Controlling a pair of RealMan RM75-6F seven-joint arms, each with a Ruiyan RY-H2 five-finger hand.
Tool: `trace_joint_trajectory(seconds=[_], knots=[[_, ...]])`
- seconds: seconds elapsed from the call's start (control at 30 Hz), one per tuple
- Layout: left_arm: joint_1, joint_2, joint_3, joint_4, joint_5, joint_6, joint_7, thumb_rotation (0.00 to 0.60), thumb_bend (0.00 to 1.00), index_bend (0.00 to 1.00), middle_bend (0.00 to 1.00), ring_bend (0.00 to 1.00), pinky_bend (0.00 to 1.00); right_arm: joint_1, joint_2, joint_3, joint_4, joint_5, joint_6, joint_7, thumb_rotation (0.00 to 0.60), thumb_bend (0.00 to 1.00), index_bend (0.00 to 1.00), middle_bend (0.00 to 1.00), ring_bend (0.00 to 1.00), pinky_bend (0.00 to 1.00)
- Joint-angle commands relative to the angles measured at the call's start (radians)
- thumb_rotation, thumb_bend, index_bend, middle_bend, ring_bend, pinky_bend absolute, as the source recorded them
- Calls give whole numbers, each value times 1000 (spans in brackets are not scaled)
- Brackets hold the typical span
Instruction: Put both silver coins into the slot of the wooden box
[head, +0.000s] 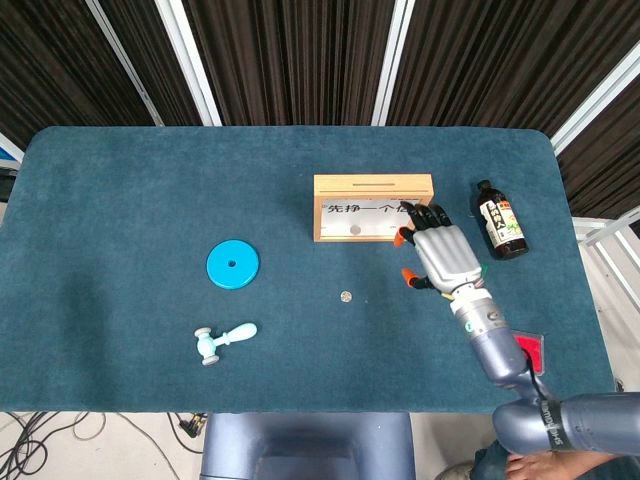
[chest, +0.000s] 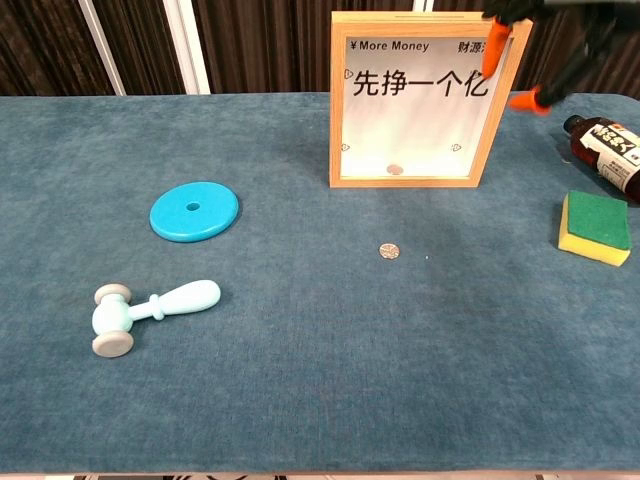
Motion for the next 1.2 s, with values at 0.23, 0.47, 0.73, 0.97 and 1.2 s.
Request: trace_joint_trajectory(seconds=[0.23,0.47,0.73,0.97,1.2], knots=[[1,10,8,-4,21,-9,-27,600,37,0,0,0,0,-154,-153,36,5,-45,157,-194,600,382,383,0,0,0],[-1,19,22,-12,58,-17,-55,600,38,0,0,0,0,-259,-256,42,39,-91,205,-249,600,381,372,0,0,0],[3,28,38,-15,102,-15,-91,600,37,0,0,0,0,-349,-367,52,155,-169,176,-230,600,381,360,0,0,0],[6,35,43,-22,117,-7,-99,600,37,0,0,0,0,-382,-442,97,281,-221,127,-233,600,381,350,0,0,0],[5,33,47,-18,121,-9,-98,600,37,0,0,0,0,-416,-503,149,337,-233,92,-233,600,381,350,0,0,0]])
